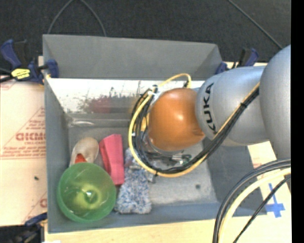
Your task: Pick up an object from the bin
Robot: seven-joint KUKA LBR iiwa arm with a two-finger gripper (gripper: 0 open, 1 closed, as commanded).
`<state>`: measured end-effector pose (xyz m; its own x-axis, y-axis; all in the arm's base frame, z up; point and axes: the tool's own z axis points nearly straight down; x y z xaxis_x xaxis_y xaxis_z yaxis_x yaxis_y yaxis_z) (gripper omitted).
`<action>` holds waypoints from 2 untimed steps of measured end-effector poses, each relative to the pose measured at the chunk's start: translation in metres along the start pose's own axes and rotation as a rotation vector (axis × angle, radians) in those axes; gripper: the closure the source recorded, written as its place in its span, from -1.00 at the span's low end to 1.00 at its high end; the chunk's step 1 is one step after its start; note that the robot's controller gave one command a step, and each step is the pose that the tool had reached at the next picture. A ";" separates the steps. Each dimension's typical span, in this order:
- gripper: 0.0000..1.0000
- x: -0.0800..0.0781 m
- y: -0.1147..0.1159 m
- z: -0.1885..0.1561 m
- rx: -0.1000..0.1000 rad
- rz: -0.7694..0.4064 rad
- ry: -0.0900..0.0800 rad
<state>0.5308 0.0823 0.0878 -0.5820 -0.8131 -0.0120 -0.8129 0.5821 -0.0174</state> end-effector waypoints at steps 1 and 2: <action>1.00 0.000 -0.001 -0.023 0.001 0.003 -0.001; 1.00 -0.001 -0.002 -0.039 0.003 0.005 -0.003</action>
Offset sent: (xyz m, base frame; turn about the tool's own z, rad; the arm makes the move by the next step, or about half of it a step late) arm 0.0004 -0.0001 0.0292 0.0018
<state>0.5319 0.0822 0.1266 -0.5856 -0.8105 -0.0155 -0.8102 0.5858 -0.0204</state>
